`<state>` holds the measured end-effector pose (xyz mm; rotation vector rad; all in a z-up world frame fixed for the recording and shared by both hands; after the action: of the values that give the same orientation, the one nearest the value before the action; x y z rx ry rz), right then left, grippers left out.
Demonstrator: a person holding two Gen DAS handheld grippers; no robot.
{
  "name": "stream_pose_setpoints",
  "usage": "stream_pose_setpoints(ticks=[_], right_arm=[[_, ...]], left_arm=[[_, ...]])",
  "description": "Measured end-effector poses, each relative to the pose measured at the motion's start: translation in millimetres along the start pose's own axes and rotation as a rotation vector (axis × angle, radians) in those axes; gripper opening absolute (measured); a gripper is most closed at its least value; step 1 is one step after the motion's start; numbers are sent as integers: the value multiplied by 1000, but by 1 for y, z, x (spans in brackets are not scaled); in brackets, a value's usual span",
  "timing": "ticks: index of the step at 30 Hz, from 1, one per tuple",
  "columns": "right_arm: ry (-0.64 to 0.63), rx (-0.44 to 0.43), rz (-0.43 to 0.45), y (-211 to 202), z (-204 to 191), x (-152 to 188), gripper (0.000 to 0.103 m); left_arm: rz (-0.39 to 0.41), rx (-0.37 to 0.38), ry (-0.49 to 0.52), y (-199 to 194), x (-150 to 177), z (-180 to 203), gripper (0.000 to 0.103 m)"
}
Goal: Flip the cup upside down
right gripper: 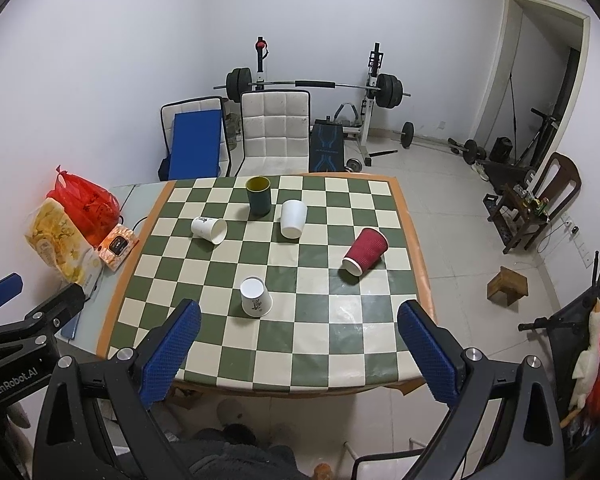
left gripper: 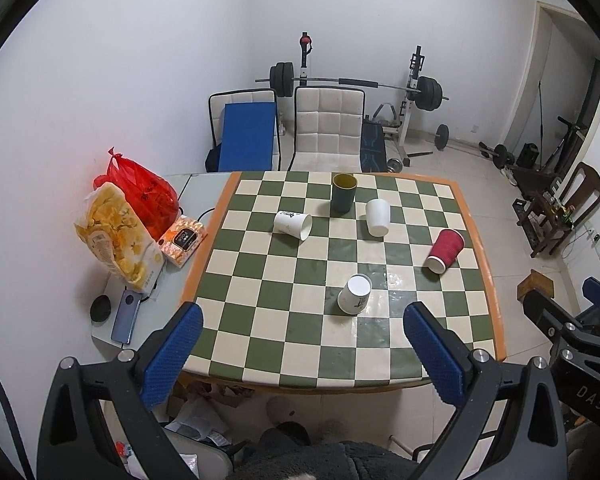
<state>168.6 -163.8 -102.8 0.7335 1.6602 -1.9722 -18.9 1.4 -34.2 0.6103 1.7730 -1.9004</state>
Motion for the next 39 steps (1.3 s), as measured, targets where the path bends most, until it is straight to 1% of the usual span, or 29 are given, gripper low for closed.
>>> stream_pose_setpoints(ticks=[39], right_arm=[[11,-14,-5,-4,-4,10,101]], left_arm=[[5,6,9,-7,5,0,103]])
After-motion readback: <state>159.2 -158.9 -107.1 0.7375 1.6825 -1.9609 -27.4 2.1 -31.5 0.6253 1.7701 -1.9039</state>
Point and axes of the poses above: each gripper's, at about its wrist camera, not at the fingertips, and y roughly the way its jaws point, z to its right, x to its underside, the point moved 4 cm from there along y, roughly the way its jaws point, and after that the axes turned 6 degrees about -y, right-handed, at the moved point
